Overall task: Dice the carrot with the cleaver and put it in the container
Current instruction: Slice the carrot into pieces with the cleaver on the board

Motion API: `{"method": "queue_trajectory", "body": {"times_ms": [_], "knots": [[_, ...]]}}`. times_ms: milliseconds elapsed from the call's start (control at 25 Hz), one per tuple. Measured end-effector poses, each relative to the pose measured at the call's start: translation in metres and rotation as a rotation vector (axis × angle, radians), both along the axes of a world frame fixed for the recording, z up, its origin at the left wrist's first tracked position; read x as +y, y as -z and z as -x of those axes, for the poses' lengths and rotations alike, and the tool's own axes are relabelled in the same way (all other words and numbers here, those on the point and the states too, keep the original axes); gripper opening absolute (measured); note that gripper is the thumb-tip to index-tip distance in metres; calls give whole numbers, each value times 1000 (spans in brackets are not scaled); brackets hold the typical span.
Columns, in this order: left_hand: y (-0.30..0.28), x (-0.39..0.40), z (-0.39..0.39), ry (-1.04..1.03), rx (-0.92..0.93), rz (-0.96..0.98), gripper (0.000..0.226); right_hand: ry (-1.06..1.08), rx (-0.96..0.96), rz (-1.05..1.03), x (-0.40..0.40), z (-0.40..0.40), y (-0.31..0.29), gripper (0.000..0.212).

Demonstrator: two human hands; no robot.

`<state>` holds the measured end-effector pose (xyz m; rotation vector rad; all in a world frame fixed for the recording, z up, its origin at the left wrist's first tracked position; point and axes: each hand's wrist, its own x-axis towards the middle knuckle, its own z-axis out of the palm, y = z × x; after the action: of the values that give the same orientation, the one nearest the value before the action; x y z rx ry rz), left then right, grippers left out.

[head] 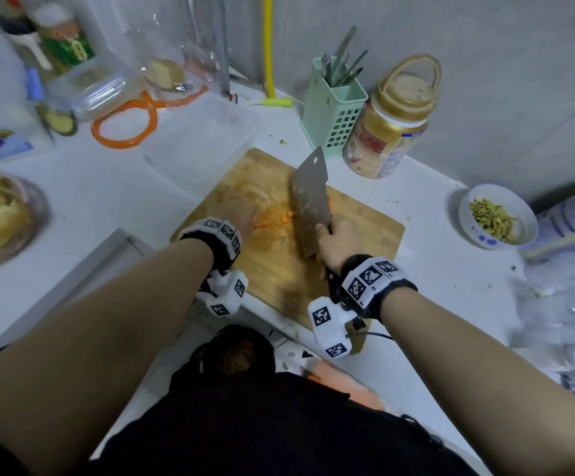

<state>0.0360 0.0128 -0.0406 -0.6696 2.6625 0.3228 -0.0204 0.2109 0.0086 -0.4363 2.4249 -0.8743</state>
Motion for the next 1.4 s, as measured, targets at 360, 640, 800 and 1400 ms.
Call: {"method": "queue_trajectory", "body": {"times_ms": [360, 640, 800, 1400], "knots": [[-4, -24, 10, 108, 123, -10, 23, 79, 12, 4, -42, -11, 16, 23], [2, -31, 20, 214, 171, -55, 14, 178, -4, -88, -50, -11, 23, 23], [8, -31, 19, 199, 293, -167, 15, 214, 8, -115, -50, -8, 17, 18], [3, -25, 28, 214, 262, -163, 17, -94, 205, -270, -71, -13, -1, 14]]}}
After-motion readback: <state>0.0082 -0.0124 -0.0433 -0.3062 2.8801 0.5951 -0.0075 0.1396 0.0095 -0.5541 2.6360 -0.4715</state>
